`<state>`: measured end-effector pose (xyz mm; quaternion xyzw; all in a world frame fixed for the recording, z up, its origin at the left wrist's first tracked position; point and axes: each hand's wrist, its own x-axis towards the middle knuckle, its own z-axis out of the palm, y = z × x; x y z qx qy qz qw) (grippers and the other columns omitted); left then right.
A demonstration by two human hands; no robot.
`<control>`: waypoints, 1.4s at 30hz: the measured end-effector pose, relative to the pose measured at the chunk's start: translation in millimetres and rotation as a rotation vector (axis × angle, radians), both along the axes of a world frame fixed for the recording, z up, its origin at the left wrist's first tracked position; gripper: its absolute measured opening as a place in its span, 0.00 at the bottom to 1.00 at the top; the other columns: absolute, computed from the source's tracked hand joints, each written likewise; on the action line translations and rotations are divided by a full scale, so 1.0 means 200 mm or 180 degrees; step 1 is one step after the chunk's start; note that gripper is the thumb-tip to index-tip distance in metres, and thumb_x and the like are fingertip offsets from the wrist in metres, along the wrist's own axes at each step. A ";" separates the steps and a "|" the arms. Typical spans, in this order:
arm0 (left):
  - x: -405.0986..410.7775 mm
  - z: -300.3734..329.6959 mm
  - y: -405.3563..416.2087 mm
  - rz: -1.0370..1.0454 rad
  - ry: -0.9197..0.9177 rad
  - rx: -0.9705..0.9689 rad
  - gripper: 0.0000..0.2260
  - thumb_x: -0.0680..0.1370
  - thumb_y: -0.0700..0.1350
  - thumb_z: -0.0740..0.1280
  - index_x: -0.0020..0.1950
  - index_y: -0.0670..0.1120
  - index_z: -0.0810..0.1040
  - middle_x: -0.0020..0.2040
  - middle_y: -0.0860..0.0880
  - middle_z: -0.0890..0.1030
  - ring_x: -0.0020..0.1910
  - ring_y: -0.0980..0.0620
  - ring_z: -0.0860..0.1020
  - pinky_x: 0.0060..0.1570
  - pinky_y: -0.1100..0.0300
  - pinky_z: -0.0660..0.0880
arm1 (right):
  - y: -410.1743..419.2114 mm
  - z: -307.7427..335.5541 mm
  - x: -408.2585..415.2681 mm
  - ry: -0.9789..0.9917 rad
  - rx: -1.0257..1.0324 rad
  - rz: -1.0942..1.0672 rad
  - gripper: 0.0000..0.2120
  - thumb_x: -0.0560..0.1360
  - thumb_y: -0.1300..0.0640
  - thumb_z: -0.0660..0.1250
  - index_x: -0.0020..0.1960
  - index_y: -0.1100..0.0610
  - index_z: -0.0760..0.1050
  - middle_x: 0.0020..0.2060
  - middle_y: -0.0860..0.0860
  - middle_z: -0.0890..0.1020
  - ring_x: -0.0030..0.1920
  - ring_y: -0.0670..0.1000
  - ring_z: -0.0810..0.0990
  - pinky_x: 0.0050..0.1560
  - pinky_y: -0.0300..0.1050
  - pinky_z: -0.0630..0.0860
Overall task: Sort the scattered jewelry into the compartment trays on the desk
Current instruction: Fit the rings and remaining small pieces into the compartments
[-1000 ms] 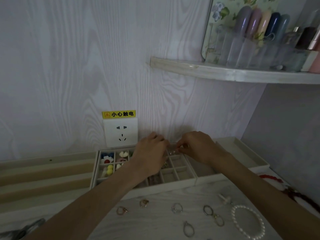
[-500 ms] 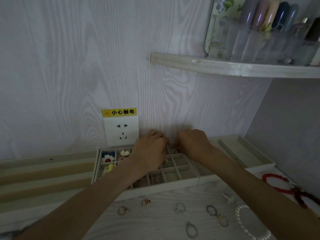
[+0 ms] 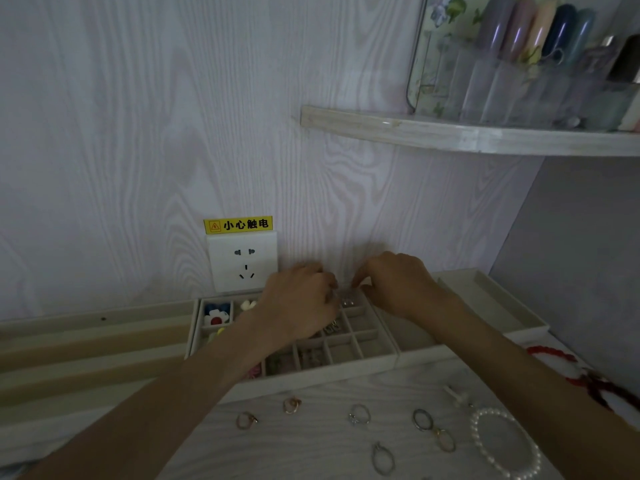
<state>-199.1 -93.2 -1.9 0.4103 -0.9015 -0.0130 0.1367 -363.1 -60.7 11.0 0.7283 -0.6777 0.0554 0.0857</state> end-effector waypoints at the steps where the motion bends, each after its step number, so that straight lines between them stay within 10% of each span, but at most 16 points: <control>1: 0.00 0.01 0.00 0.0053 -0.0024 0.0085 0.18 0.76 0.51 0.59 0.66 0.56 0.72 0.63 0.53 0.75 0.63 0.49 0.72 0.52 0.57 0.68 | 0.02 0.01 -0.01 -0.0018 0.0054 0.0029 0.14 0.78 0.57 0.61 0.60 0.46 0.77 0.59 0.49 0.78 0.57 0.50 0.77 0.49 0.41 0.69; 42: -0.05 0.01 0.00 -0.0112 -0.0394 -0.0046 0.20 0.72 0.51 0.65 0.65 0.54 0.73 0.57 0.49 0.79 0.57 0.49 0.76 0.44 0.63 0.64 | 0.05 0.03 -0.01 0.0318 0.0309 0.0155 0.20 0.77 0.63 0.58 0.61 0.43 0.75 0.61 0.48 0.75 0.56 0.50 0.75 0.48 0.40 0.54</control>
